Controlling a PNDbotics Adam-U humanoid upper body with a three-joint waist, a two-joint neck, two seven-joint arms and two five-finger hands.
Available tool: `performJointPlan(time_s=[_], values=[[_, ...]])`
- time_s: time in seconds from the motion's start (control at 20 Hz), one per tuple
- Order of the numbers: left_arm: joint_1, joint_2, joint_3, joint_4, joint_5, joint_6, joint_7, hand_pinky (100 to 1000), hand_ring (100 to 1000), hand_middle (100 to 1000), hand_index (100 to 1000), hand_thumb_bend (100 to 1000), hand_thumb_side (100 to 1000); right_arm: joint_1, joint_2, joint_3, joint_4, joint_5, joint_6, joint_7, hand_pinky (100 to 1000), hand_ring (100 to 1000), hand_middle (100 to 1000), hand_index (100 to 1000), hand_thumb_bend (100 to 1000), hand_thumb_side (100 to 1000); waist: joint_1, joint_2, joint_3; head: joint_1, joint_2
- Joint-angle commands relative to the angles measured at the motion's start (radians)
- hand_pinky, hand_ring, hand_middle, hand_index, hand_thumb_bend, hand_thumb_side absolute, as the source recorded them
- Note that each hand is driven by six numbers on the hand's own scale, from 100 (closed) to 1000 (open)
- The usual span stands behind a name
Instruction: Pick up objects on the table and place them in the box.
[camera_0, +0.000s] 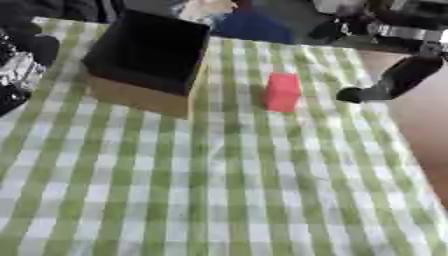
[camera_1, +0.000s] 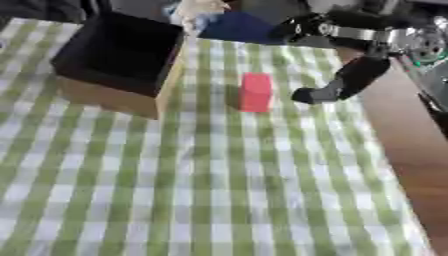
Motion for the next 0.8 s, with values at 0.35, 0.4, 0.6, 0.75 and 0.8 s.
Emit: performJointPlan(time_s=[0.35,0.4,0.6,0.75,0.8], values=[[-0.006,0.012,-0.003,-0.003,-0.004,-0.001,-0.008,711,591,573,766,546,388,-0.087,0.07,-0.022,0.178,0.101,-0.062,0.052,900,944,931,975,350,390,0.015,-0.024,0.001,-0.014,0.006],[-0.005,0.012,-0.003,-0.002,-0.004,-0.001,-0.009,711,591,573,766,546,389,-0.095,0.08,-0.025,0.196,0.113,-0.064,0.05,900,945,932,975,351,391,0.016,-0.025,0.001,-0.015,0.007],[-0.004,0.011,-0.004,0.003,-0.005,-0.002,-0.013,711,591,573,766,547,389,-0.122,0.113,-0.033,0.256,0.166,-0.075,0.042,899,945,933,975,349,395,0.02,-0.027,0.001,-0.019,0.011],[-0.004,0.011,-0.004,0.004,-0.005,-0.002,-0.014,711,591,573,766,547,389,-0.127,0.119,-0.035,0.271,0.18,-0.086,0.035,899,945,933,975,349,395,0.02,-0.027,0.001,-0.019,0.012],[-0.004,0.011,-0.004,0.004,-0.005,-0.002,-0.014,711,591,573,766,547,389,-0.127,0.12,-0.035,0.273,0.182,-0.088,0.033,899,945,933,975,349,395,0.02,-0.027,0.001,-0.019,0.012]])
